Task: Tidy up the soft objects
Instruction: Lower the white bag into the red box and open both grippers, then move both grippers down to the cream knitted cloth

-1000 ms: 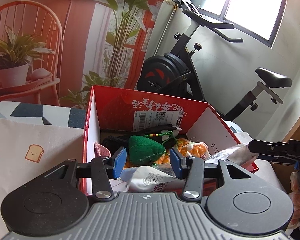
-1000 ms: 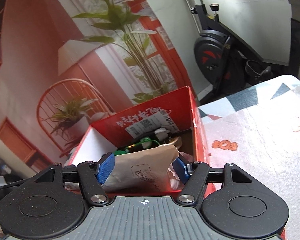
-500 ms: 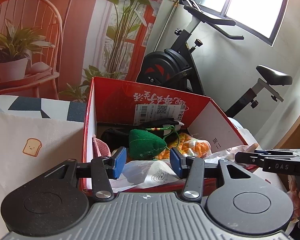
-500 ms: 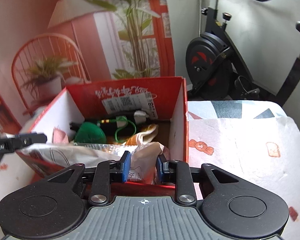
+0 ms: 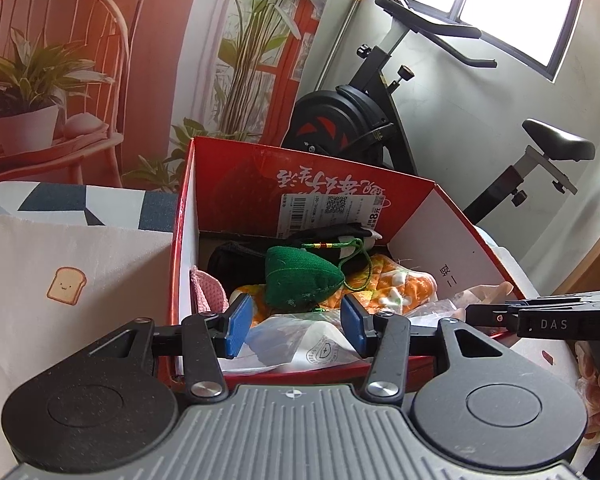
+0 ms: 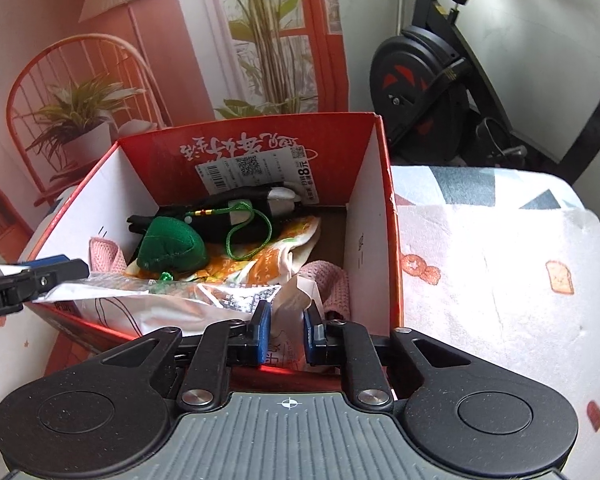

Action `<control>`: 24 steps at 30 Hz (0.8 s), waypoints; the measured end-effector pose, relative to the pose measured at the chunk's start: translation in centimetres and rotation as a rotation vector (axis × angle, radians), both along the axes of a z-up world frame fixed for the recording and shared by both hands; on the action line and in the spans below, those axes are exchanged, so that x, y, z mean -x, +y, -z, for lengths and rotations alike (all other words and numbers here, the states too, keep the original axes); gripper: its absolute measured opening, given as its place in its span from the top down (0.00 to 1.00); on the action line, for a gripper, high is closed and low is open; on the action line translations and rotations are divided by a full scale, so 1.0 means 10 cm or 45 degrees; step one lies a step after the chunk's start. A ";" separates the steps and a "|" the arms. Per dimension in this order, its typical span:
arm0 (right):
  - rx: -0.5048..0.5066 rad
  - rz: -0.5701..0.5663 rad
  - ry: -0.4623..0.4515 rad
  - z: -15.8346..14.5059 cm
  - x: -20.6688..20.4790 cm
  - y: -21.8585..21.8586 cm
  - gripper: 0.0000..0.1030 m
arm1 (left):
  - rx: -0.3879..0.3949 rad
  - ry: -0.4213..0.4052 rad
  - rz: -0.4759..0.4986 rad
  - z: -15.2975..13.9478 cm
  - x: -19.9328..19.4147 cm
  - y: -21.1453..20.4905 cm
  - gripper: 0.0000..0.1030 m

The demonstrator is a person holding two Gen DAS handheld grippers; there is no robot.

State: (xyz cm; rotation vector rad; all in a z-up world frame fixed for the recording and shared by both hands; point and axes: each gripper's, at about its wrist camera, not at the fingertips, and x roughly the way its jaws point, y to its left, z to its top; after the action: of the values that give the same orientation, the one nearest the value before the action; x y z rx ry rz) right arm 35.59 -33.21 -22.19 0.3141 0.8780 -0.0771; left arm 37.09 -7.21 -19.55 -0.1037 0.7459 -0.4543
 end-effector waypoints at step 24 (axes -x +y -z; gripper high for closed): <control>0.207 0.024 -0.384 0.20 1.50 0.60 0.37 | 0.117 -0.024 -0.058 0.05 1.04 0.48 0.18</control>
State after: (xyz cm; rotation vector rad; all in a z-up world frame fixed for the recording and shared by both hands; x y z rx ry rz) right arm 20.63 -27.21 -24.16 0.1754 0.5661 -0.1149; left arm 26.70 -2.37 -20.05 -0.2018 0.7029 -0.4461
